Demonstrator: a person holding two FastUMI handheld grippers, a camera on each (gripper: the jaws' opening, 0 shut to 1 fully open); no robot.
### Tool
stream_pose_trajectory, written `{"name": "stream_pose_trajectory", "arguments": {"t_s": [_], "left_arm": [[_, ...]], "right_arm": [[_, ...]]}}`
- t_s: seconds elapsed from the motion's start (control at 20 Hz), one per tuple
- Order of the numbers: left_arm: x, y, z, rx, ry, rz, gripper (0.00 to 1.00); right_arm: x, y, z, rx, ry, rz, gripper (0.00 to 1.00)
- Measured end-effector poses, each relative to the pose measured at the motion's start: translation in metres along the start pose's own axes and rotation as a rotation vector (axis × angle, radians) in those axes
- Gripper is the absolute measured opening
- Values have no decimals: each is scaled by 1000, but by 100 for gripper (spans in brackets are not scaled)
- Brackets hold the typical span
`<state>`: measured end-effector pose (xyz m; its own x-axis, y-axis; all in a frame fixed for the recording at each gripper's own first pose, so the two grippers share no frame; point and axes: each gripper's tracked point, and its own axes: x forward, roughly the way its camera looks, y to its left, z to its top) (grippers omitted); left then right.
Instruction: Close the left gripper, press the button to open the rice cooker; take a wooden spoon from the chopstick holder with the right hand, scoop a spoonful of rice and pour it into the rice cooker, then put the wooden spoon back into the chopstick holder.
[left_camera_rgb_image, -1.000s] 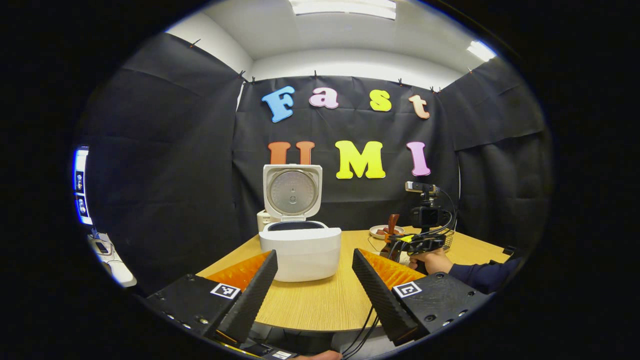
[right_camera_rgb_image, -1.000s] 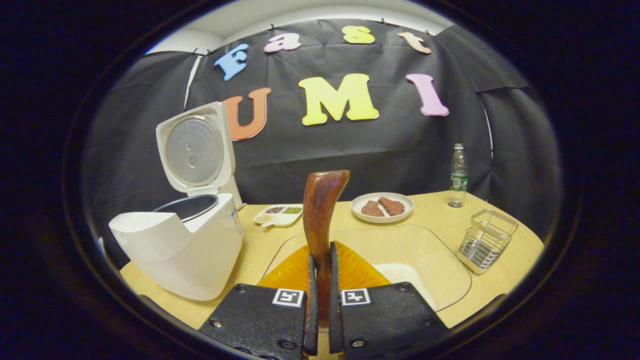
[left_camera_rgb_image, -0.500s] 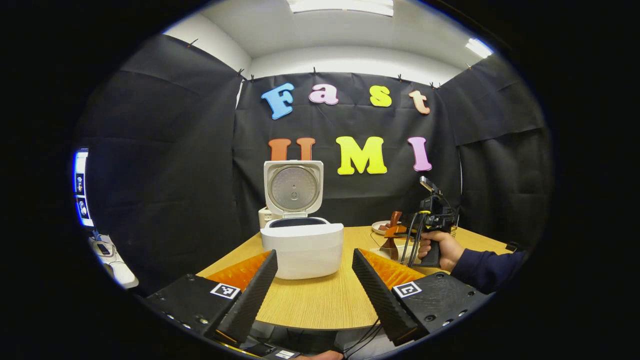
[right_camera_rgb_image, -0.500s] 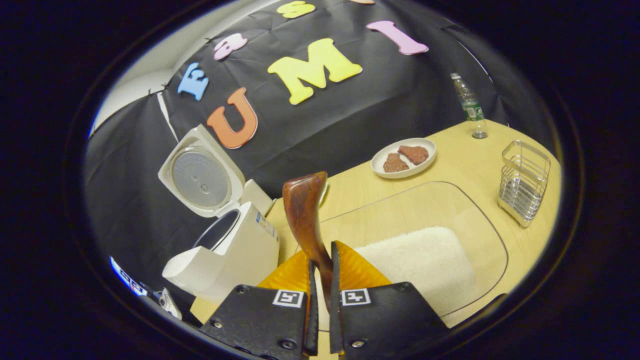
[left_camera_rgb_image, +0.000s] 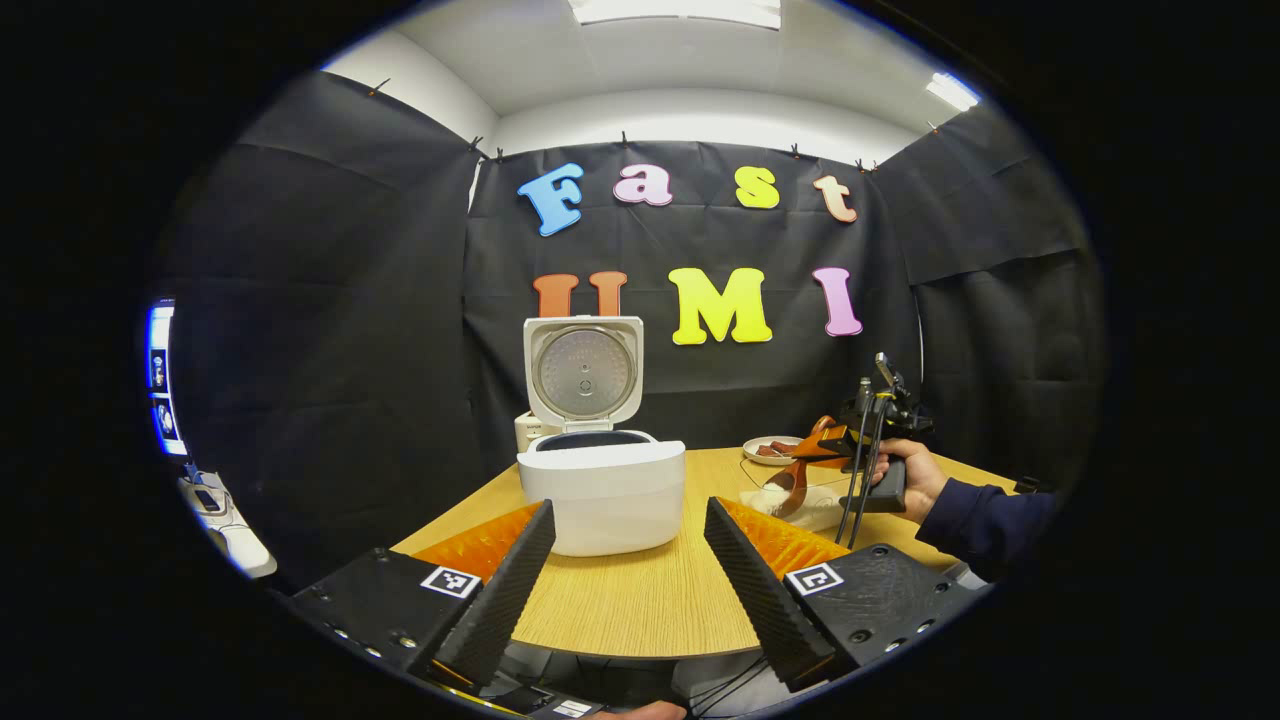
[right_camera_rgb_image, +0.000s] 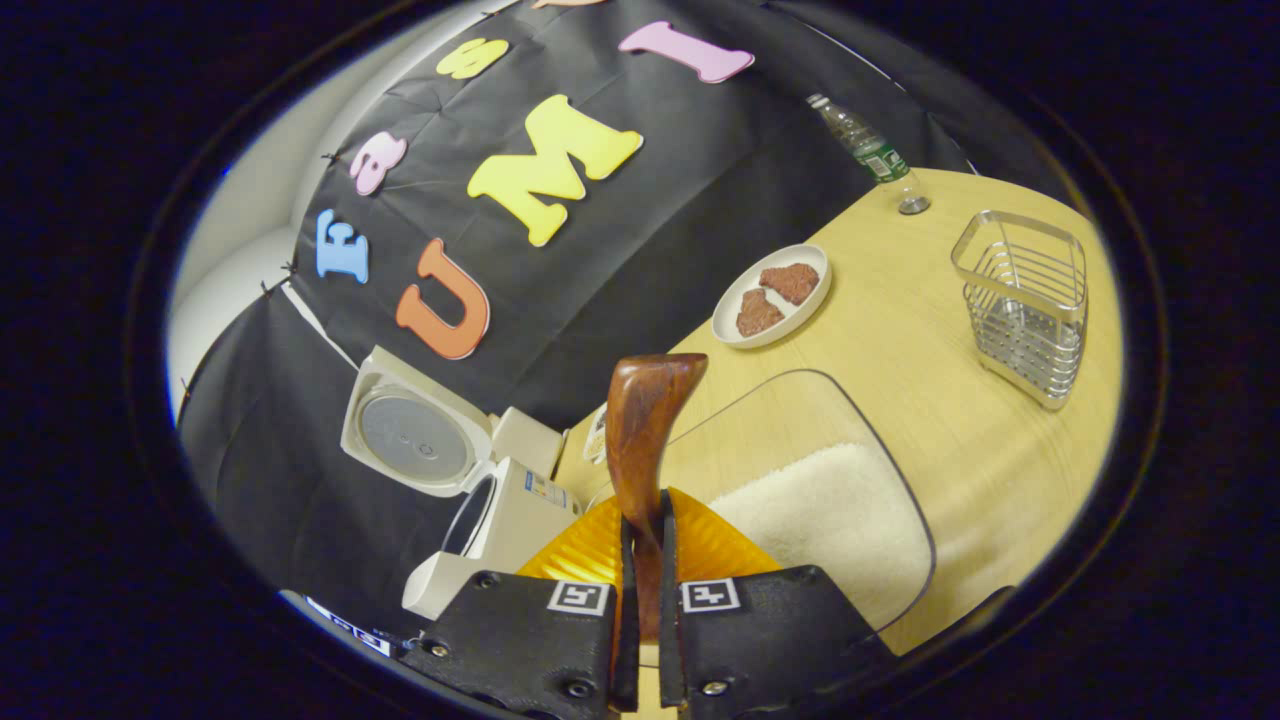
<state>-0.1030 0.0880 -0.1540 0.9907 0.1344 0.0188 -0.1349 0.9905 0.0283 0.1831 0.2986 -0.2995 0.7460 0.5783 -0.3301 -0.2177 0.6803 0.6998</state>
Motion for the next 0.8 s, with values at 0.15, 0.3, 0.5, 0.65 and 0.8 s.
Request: {"name": "stream_pose_trajectory", "arguments": {"t_s": [0.15,0.3,0.5,0.65,0.8], "left_arm": [[2,5,0,0,-7,9,95],[3,14,0,21,-19,25,95],[5,21,-8,-10,5,32,95],[7,21,-9,-16,10,22,95],[6,23,-8,-17,6,17,95]], "right_arm": [[-11,-2,24,29,-70,29,13],[-22,-9,43,61,-125,45,13],[-26,-20,56,186,-136,64,13],[-29,-21,60,268,-124,114,13],[-32,-4,63,421,-68,238,13]]}}
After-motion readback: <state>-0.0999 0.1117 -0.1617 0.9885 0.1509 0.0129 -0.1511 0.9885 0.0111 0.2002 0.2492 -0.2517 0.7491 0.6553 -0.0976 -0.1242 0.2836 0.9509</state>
